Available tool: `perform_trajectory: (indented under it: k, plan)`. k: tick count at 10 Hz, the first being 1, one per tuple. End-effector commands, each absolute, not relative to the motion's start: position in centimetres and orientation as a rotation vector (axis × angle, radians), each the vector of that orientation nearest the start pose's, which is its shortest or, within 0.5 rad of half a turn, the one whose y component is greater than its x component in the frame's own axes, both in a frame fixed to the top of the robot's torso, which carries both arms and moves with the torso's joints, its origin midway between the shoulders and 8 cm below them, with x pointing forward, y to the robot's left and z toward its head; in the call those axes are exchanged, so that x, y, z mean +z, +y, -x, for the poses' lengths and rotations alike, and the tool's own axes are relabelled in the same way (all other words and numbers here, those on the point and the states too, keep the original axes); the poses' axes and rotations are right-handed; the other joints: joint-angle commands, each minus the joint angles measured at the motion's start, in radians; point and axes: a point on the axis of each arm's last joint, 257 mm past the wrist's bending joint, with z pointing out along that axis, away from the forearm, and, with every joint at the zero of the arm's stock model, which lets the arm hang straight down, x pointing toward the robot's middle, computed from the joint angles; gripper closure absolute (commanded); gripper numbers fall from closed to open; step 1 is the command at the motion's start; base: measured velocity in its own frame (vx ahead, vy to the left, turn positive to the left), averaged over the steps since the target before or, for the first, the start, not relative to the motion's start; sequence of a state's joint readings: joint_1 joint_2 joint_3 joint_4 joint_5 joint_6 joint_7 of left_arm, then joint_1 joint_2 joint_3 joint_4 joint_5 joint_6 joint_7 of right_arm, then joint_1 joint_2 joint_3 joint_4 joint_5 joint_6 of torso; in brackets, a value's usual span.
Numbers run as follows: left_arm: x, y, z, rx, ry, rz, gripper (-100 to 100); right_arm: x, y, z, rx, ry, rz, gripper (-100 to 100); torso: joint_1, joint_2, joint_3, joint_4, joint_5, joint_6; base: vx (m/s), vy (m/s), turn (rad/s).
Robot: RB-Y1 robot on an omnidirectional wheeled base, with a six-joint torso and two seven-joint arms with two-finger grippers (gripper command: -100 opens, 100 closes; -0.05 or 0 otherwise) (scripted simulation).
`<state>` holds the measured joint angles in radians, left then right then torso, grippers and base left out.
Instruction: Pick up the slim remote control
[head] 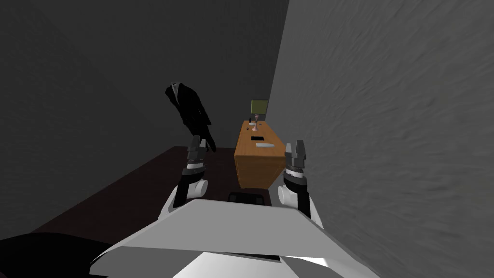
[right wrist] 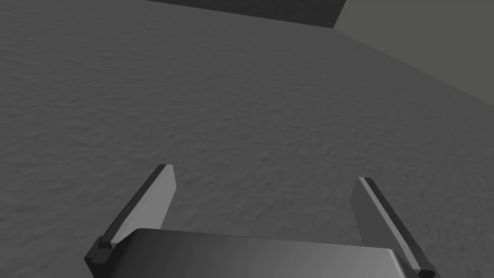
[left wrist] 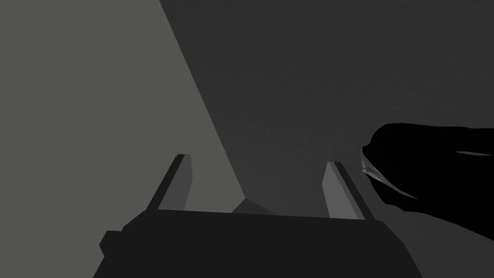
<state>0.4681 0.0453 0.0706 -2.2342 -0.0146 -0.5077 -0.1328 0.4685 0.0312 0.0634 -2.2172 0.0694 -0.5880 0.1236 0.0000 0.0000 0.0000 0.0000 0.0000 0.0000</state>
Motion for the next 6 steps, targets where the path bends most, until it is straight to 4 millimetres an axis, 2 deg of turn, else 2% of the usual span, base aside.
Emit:
perform_trajectory:
  k: [1, 3, 6]
  plan:
    - [1.8, 29.6, -35.1, -1.108, 0.687, 0.562, 0, 2.0, -24.2, -34.7, 1.234, 0.658, -0.524, -100, 0.0, 0.0, 0.0, 0.0, 0.0, 0.0, -0.022, 0.012, 0.022]
    - [1.8, 29.6, -35.1, -1.108, 0.686, 0.562, 0, 1.1, -23.2, -34.8, 1.235, 0.722, -0.482, -100, 0.001, 0.003, 0.002, 0.001, 0.0, 0.0, -0.065, 0.02, 0.042]
    - [1.8, 29.6, -35.1, -1.108, 0.686, 0.562, 0, -1.3, -21.4, -34.8, 1.233, 0.841, -0.417, -100, 0.002, 0.006, 0.004, 0.001, 0.0, 0.0, -0.094, 0.028, 0.068]
